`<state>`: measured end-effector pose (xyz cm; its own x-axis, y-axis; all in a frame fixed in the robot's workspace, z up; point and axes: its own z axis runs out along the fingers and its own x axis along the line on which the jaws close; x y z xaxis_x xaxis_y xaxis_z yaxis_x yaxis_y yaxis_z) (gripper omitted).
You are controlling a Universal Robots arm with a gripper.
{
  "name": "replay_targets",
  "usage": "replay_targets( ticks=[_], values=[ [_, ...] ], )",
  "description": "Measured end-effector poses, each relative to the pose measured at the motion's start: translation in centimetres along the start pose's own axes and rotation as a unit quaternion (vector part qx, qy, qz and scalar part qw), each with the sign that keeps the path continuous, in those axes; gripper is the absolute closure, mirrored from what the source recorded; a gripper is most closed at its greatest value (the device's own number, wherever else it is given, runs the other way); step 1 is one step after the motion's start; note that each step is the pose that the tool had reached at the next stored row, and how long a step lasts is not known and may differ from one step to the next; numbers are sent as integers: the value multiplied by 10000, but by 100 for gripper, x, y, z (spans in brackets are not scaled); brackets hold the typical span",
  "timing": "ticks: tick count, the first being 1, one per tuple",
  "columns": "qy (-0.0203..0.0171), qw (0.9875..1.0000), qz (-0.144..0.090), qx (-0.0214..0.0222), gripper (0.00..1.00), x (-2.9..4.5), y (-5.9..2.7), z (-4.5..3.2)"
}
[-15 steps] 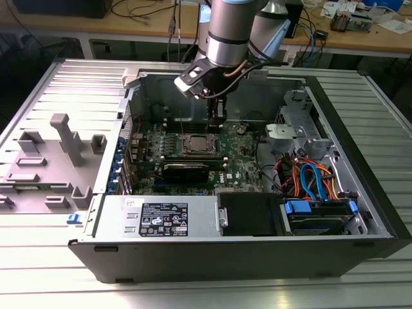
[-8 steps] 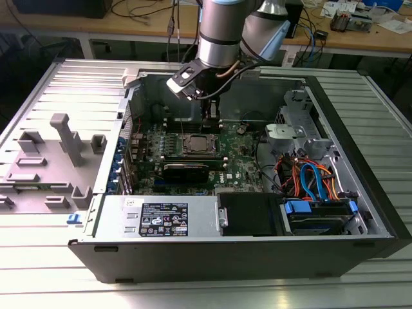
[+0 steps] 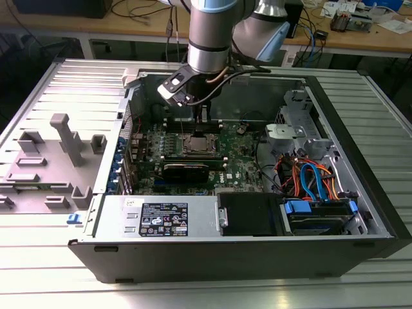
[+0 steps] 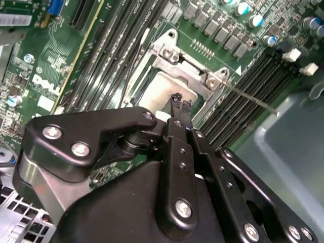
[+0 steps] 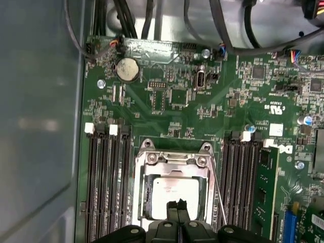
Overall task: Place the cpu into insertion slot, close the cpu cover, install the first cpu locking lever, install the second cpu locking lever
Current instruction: 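Close the cpu cover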
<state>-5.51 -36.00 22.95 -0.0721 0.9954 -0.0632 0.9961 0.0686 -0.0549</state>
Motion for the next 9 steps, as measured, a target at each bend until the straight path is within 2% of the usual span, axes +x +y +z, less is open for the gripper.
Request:
replay_targets(
  ticks=[3, 9],
  values=[
    [-4, 10000, -43, -32, 89, 6, -45, 47],
    [-10, 9999, -142, -53, 89, 7, -113, 113]
  ],
)
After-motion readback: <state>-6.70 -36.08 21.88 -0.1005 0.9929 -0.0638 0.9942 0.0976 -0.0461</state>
